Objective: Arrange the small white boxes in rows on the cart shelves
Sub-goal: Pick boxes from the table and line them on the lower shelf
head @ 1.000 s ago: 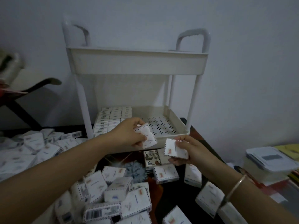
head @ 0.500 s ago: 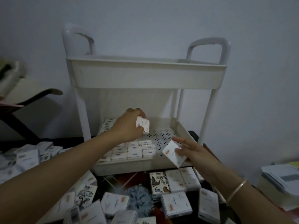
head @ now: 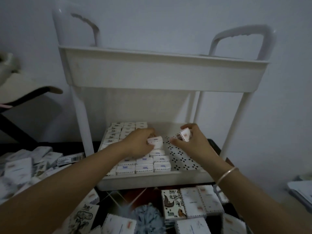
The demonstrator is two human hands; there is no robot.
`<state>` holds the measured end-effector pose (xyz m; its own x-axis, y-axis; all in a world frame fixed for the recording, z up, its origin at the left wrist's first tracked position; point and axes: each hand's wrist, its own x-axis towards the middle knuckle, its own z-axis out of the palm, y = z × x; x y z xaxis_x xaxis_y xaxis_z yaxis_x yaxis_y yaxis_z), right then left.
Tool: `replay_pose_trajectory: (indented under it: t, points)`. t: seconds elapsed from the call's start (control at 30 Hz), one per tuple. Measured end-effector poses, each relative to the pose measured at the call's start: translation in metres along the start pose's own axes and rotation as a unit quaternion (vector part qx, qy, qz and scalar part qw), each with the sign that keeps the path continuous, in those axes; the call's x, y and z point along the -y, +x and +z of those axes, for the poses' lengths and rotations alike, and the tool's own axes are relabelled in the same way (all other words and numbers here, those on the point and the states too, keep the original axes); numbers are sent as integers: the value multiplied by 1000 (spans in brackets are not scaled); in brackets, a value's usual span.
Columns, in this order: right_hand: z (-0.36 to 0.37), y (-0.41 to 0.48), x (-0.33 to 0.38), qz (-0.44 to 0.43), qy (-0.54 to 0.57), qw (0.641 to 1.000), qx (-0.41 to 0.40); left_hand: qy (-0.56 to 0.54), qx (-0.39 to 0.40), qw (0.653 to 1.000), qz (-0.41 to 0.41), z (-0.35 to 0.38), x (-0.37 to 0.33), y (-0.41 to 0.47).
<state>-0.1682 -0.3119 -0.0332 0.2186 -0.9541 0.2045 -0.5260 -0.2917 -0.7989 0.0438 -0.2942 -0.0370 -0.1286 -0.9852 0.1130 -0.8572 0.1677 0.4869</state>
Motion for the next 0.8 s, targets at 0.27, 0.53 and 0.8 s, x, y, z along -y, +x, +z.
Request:
replay_pose_trajectory:
  t: [0.27, 0.53, 0.8]
  points:
    - [14, 26, 15, -46, -43, 998, 12, 55, 38, 997, 50, 2, 1, 2]
    - [27, 36, 11, -23, 25, 997, -69, 11, -16, 999, 36, 0, 4, -7]
    - [56, 40, 0, -53, 9, 987, 151, 58, -26, 997, 51, -3, 3, -24]
